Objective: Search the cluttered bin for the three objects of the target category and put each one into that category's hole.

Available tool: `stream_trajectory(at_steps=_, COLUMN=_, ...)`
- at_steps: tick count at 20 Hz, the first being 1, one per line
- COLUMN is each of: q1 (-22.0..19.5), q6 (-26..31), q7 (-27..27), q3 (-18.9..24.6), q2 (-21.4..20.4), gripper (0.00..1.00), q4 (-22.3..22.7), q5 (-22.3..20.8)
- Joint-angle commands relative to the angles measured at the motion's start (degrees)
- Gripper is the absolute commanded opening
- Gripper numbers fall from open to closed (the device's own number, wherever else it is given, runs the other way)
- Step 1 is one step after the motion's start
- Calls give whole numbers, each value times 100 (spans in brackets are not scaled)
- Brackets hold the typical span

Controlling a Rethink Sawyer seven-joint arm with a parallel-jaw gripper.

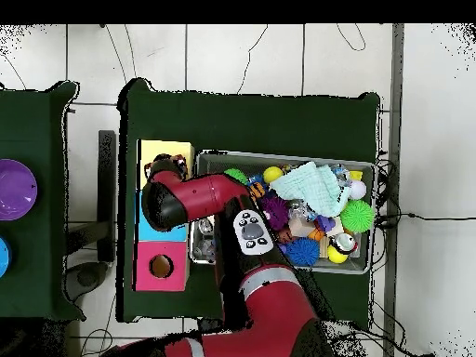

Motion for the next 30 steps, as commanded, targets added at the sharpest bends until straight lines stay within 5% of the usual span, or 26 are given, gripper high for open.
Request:
stream_trajectory(at_steps=1, q1=-408, q6=1069, q7=50, q3=492, q2=-400, gripper=100, q4=667, q5=-116)
stream_trajectory(at_steps=12, q1=-919, q6=1071, q7=-28, q3=1019, q2=-1137, gripper=100, q4=1378, q5=-242)
stream_trajectory(at_steps=17, q1=-273, q6=968, q7=249, q3=163, q2=-755, gripper=100, q4=753, q5=-356)
stream_trajectory(at_steps=25, q1=-64, q6=798, q7=368, q3=-133, q2=-672, gripper=100, q4=639, q5=-321)
stream_trajectory(at_steps=30, q1=-216, q6=443, q7=308, q3=105, q2=-786, gripper=100, q4=775, q5=-400)
